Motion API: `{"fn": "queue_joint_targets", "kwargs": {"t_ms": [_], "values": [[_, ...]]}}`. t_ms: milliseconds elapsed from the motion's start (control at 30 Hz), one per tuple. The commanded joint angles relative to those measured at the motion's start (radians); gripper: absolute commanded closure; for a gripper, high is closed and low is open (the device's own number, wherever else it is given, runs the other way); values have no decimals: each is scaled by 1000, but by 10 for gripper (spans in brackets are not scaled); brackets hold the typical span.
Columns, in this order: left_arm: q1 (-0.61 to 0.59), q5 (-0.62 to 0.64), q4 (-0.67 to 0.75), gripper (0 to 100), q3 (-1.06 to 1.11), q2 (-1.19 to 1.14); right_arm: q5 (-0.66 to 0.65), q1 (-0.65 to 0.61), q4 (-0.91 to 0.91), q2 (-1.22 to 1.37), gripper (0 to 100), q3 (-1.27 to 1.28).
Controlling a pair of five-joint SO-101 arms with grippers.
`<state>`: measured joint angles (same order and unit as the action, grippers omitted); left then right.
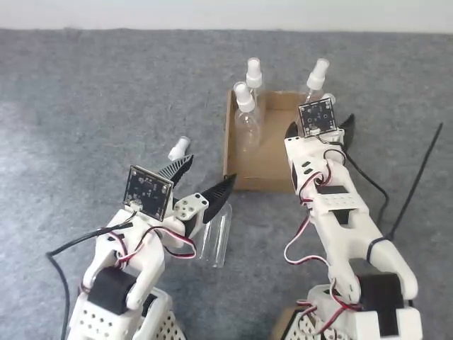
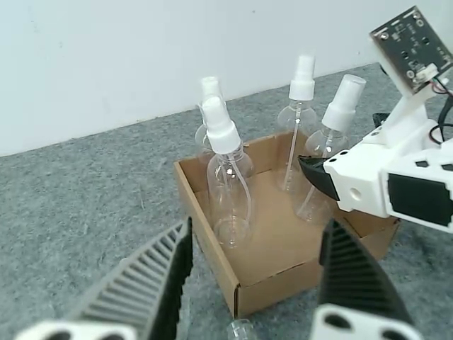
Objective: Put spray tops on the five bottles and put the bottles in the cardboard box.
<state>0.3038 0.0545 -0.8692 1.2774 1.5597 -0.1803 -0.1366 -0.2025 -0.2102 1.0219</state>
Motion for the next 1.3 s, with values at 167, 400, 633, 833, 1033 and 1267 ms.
{"fn": "queue_joint_targets", "kwargs": {"t_ms": [167, 400, 633, 833, 1033, 1267], "values": [[0, -3, 26, 732, -5, 11, -11, -5, 56, -111, 586, -20], [0, -3, 26, 732, -5, 11, -8, -2, 113, -216, 586, -20], [0, -3, 26, 732, -4, 9, -6, -1, 305, -395, 586, -95], [0, -2, 26, 732, -4, 5, 43, -61, 786, -550, 586, -308], [-71, 2, -23, 732, -77, 2, 235, -329, 1168, -572, 586, -359], [-423, -120, -110, 732, -150, -55, 500, -634, 1244, -547, 586, -344]]}}
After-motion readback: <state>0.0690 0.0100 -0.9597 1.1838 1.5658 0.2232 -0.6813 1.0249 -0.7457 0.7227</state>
